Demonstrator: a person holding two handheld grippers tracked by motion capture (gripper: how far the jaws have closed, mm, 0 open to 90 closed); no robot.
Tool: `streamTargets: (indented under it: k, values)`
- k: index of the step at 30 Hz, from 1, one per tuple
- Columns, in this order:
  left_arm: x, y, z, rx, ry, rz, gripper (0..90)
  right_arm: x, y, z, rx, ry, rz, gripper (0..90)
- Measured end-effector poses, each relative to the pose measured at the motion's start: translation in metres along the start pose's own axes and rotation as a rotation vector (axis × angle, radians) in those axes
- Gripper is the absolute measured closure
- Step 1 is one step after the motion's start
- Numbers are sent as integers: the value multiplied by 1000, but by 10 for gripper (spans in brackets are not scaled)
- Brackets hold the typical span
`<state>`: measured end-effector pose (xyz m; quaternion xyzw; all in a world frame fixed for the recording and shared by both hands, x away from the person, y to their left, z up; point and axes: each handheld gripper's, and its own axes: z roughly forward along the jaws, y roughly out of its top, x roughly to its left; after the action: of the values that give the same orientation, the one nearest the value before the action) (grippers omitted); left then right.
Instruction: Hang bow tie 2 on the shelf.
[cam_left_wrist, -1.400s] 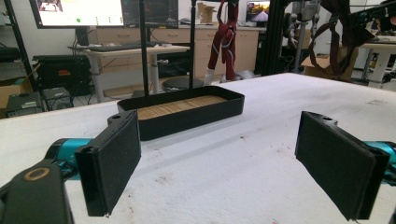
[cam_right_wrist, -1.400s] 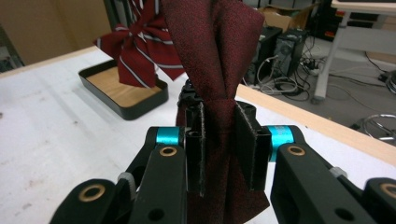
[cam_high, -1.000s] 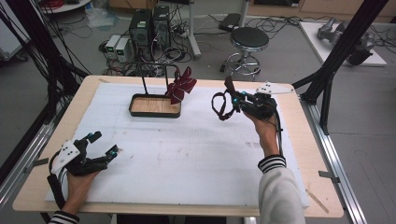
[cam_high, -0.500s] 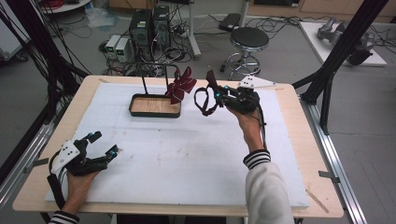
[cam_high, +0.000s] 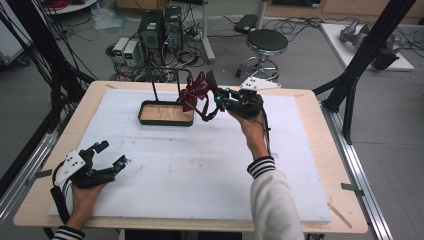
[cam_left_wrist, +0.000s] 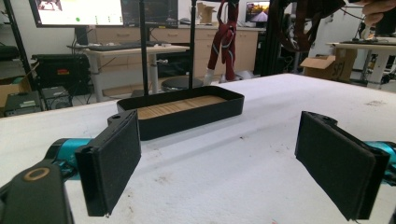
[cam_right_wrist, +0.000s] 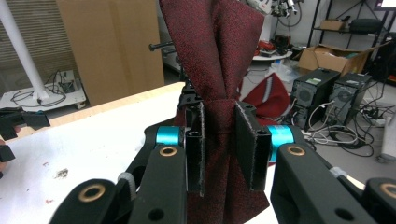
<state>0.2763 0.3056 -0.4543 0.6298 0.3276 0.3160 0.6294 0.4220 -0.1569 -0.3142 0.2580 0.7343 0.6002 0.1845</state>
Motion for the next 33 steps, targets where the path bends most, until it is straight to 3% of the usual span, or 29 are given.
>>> streamTargets:
  k: [19, 33]
  values:
    - [0, 0, 0, -2, -3, -6, 147, 24, 28, 51, -41, 58, -2, 748]
    - [1, 0, 0, -4, -3, -7, 147, 28, 34, 83, -30, 56, 9, 748]
